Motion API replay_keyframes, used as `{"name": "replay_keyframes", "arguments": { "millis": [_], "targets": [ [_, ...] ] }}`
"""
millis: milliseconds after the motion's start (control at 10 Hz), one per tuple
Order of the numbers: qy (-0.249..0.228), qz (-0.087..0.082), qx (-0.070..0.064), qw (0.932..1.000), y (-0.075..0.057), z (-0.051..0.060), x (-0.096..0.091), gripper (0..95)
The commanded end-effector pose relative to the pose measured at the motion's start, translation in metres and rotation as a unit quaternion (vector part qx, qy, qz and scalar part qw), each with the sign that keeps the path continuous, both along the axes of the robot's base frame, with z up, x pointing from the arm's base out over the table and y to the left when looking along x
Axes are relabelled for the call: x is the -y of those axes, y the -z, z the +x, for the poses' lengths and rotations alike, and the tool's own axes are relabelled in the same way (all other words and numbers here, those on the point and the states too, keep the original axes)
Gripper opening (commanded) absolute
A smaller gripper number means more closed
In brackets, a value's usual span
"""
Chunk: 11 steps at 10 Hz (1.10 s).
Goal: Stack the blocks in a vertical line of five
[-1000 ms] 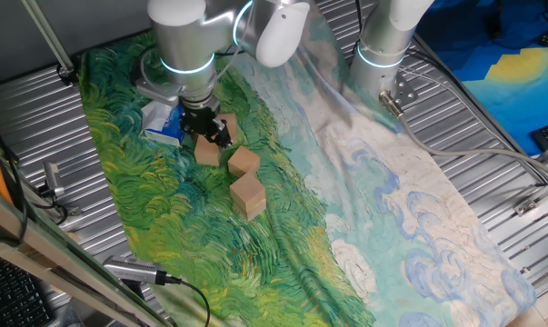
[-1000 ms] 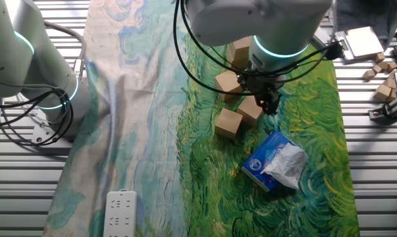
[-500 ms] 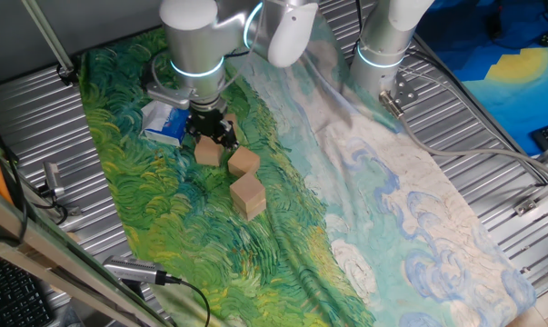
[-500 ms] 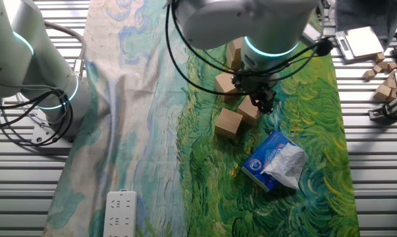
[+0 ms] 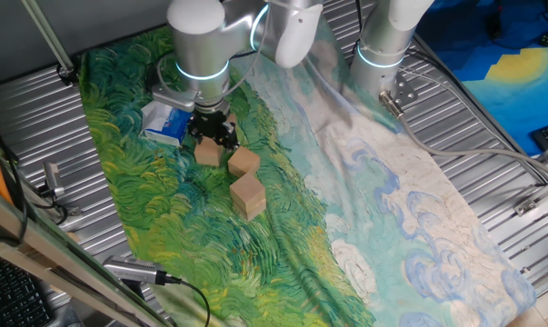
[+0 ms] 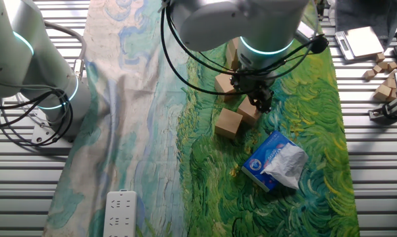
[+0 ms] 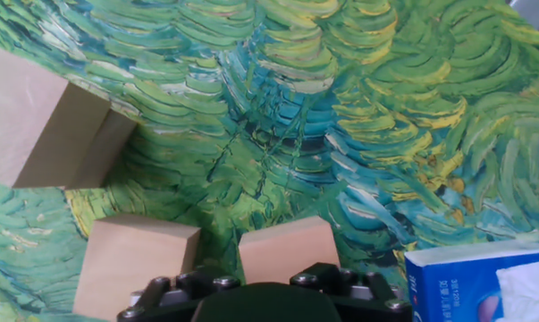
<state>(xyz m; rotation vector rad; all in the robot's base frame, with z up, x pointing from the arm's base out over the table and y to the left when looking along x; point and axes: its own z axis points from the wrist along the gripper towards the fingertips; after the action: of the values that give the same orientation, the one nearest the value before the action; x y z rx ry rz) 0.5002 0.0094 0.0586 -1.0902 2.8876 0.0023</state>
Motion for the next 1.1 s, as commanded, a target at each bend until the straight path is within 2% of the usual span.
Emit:
{"name": "replay_keyframes", "arguments": {
  "millis": [100,500,700,1100],
  "targets": [
    [-0.004,-0.005,-0.002,1.0000,-0.0042,0.0033,0.0038,57.0],
    [0.012,0.007,-0.004,0.9999,-0.0050,0.0035,0.0044,57.0],
    [0.021,0.022,-0.007,0.9995,-0.0050,0.0035,0.0044,57.0],
    [0.016,0.015,-0.013,0.9997,-0.0050,0.0035,0.0044,57.0]
  ]
}}
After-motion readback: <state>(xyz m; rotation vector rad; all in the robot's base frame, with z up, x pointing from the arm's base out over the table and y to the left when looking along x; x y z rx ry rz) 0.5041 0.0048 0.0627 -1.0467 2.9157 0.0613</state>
